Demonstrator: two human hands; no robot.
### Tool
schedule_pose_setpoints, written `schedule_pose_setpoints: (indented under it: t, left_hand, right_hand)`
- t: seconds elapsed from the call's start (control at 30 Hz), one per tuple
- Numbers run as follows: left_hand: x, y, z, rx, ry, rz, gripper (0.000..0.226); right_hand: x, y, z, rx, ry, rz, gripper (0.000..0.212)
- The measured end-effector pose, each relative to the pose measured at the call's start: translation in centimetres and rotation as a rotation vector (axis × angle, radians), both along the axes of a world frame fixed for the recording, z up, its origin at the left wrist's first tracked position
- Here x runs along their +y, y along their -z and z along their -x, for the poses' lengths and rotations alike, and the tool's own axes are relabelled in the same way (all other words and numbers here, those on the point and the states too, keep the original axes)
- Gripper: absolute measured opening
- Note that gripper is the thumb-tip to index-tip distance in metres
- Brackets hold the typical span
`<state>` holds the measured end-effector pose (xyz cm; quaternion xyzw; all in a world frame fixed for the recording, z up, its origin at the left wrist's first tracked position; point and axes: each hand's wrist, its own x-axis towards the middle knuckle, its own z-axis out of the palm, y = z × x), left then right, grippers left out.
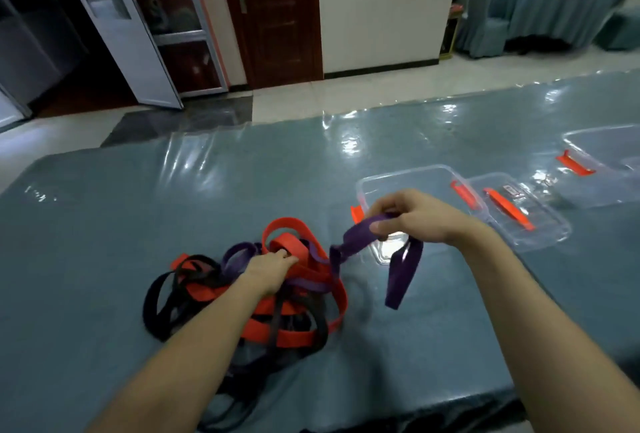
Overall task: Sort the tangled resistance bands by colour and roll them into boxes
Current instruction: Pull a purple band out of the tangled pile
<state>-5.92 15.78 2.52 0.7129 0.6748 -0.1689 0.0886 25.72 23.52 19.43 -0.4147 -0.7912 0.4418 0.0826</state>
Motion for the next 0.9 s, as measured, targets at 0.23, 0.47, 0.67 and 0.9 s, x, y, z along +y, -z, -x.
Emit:
schedule_pose_setpoints:
  t: [0.23,0.47,0.67,0.9]
  left_hand:
    - [2.7,-3.9,3.8,-0.762,-0.533,-0.587,0.028]
    - [-2.2,-2.0,8.9,-0.428,-1.034,-0.423,0.114]
    - [-2.3,0.7,0.2,-0.638,-0.158,-0.291,0.116]
    - [2.3,0.8,-5.0,-0.701,-0.134,-0.216,0.073]
  right_hand:
    - [-0.7,10.1,-0.2,-0.512,0.010,0.053,0.029]
    - [0.8,13.6,5.2,-0.340,0.147,-0.068,0.032]
    - [1.1,8.7,7.1,0.188,0.406,0.023,0.028]
    - [1.5,-1.2,1.3,0.708,0.586,0.044,0.028]
